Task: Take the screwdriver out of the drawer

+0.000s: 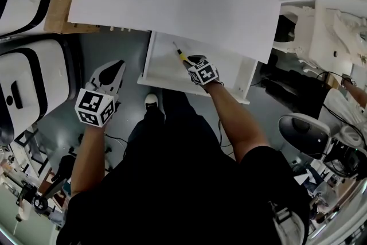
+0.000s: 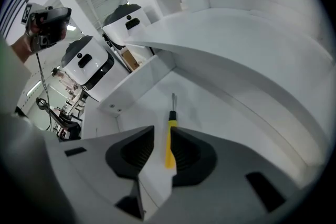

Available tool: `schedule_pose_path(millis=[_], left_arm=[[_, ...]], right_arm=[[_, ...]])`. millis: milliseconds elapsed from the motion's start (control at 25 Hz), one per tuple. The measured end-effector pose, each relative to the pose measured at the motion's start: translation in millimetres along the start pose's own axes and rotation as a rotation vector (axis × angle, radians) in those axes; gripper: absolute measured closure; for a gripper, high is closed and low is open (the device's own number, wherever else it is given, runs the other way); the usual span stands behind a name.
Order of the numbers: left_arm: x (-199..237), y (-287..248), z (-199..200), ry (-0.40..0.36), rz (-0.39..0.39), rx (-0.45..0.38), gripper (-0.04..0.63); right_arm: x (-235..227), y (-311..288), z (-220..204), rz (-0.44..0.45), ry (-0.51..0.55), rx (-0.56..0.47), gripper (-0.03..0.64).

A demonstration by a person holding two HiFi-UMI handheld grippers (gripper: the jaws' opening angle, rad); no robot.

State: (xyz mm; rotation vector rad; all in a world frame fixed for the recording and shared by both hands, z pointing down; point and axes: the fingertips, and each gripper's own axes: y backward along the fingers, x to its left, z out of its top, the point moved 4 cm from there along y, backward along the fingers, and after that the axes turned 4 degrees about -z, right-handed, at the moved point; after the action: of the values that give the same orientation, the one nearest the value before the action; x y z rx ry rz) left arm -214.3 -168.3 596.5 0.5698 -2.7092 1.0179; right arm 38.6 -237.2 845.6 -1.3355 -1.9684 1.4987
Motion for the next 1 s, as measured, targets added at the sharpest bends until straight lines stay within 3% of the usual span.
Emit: schedule_pose_path(millis=[1000], left_arm=[[10,-1,-41,0.061,0.008,0.076,0.574]], right_arm=[[-4,-57,-18,-0.077,-0.034,0.101,0.49]])
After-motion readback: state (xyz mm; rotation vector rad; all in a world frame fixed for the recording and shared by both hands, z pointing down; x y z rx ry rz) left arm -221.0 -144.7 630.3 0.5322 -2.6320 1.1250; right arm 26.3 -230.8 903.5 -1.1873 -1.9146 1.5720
